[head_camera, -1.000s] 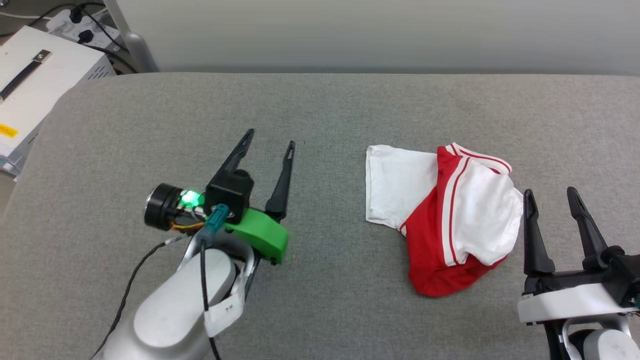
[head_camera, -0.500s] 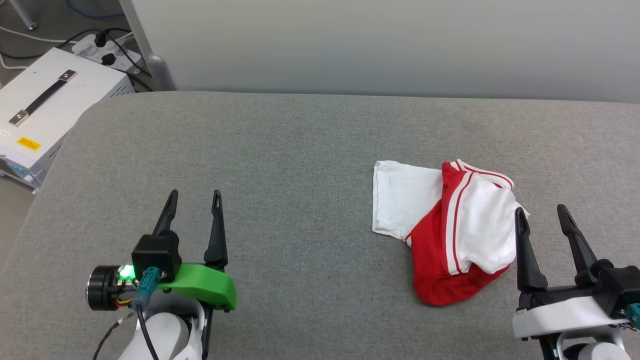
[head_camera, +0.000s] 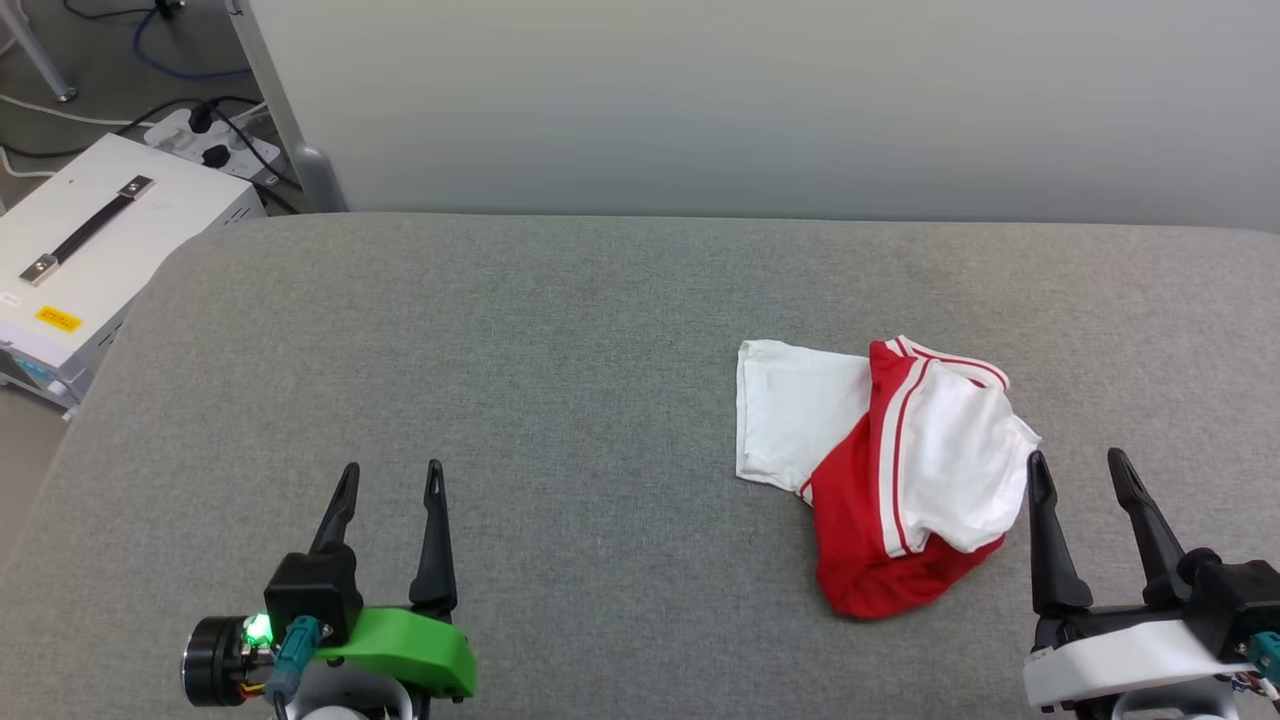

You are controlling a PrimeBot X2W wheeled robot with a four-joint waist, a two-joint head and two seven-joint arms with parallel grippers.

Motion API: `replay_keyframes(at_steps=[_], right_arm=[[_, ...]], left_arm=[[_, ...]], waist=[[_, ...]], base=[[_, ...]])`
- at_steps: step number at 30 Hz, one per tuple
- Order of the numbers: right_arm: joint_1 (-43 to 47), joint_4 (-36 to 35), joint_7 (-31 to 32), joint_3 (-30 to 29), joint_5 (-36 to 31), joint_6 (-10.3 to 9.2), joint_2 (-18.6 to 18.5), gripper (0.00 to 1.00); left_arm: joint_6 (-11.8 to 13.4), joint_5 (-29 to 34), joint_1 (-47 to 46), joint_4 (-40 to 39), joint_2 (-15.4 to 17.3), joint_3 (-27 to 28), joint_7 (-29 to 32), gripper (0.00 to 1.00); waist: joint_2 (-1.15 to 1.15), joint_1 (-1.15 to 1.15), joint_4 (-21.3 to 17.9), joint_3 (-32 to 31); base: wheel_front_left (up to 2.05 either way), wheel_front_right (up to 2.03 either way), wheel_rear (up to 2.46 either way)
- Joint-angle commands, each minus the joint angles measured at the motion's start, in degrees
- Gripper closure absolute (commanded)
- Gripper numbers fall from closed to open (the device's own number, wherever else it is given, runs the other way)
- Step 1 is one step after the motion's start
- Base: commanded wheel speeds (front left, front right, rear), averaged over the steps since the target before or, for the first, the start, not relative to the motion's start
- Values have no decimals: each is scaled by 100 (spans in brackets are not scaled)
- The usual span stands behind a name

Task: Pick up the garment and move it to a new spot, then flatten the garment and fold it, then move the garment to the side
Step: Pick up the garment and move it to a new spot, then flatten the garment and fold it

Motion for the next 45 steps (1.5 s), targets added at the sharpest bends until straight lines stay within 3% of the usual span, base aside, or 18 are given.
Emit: replay_keyframes(at_steps=[1, 12, 31, 37, 45], right_arm=[[90, 21, -27, 11, 38, -4, -7, 0], [228, 138, -27, 51, 96, -4, -7, 0], [226, 222, -27, 75, 86, -4, -7, 0], [64, 178, -27, 77, 52, -4, -7, 0], [-204, 91, -27, 121, -16, -4, -7, 0]], left_arm=[[-80, 127, 125, -27, -76, 84, -32, 0], [-501, 530, 376, 60, -461, 520, -32, 0], [-895, 909, 300, 259, -710, 886, -33, 0], [-1178, 1108, -487, 396, -520, 819, -33, 0], [-1577, 1050, -2338, 907, -266, 331, -33, 0]], waist=[[35, 0, 0, -29], [35, 0, 17, -64], [35, 0, 21, -24], [35, 0, 17, 164], [35, 0, -117, 508]], base=[[0, 0, 0], [0, 0, 0], [0, 0, 0], [0, 0, 0], [0, 0, 0]])
